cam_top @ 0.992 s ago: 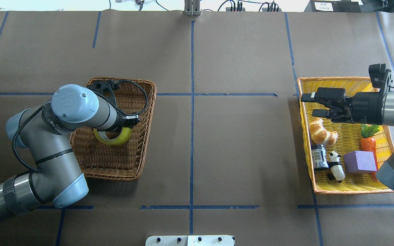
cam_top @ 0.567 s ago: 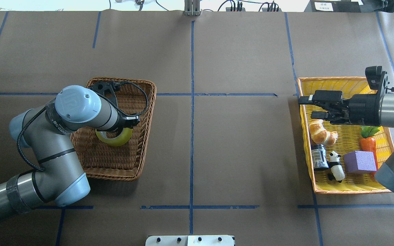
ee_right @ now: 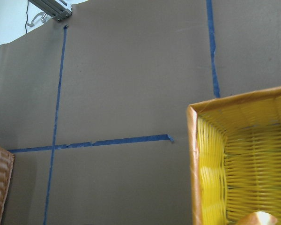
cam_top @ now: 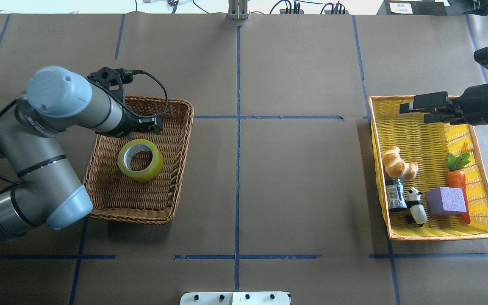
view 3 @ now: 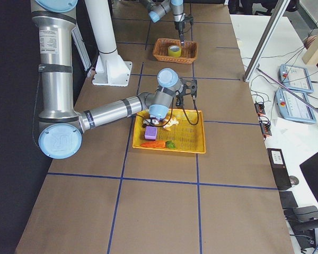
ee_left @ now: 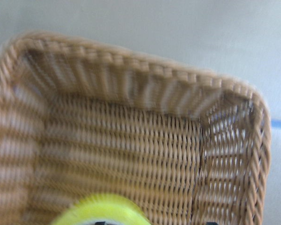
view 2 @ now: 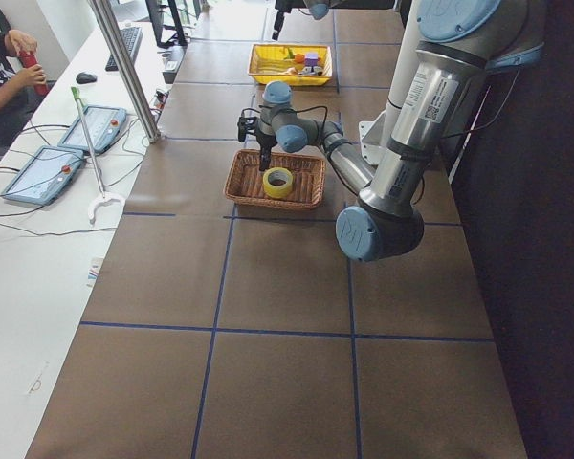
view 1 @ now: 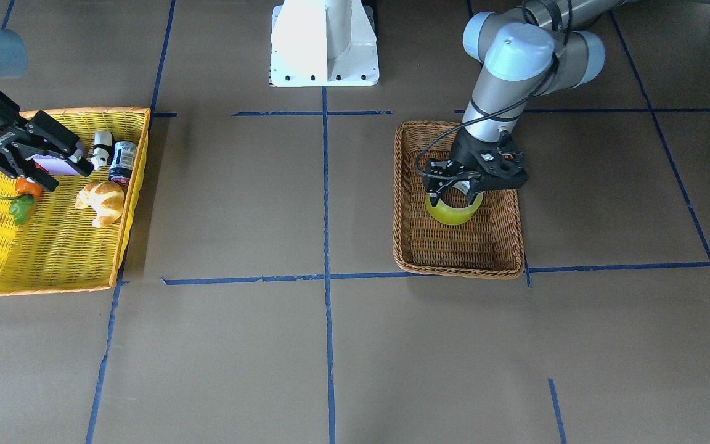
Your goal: Move tape to another basket
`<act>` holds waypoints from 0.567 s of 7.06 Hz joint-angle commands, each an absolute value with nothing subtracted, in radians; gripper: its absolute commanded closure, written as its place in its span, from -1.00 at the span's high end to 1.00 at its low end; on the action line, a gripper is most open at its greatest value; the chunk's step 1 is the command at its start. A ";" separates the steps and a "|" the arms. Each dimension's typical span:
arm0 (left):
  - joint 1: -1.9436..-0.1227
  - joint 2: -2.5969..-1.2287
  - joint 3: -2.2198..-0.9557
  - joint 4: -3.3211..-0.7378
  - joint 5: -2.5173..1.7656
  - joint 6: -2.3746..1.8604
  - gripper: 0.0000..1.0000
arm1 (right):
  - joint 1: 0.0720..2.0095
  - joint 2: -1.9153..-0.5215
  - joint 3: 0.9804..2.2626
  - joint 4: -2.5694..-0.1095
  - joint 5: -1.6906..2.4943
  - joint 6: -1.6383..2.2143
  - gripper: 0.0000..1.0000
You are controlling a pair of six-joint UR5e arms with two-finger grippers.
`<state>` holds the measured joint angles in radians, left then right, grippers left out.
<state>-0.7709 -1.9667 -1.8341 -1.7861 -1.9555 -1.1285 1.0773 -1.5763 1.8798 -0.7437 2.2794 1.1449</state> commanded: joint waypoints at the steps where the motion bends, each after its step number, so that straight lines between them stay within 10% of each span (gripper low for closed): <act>1: -1.025 -1.881 -1.900 -1.647 -2.168 -0.740 0.45 | 1.255 -1.580 1.942 -1.092 2.409 0.746 1.00; 4: -1.355 -1.677 -1.841 -1.589 -2.316 -0.092 0.45 | 1.441 -1.777 1.921 -1.375 2.436 0.044 1.00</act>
<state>-1.2258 -1.7532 -1.8771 -1.6077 -2.2836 -0.3446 1.3608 -1.6907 1.9351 -1.2579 2.4295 0.3537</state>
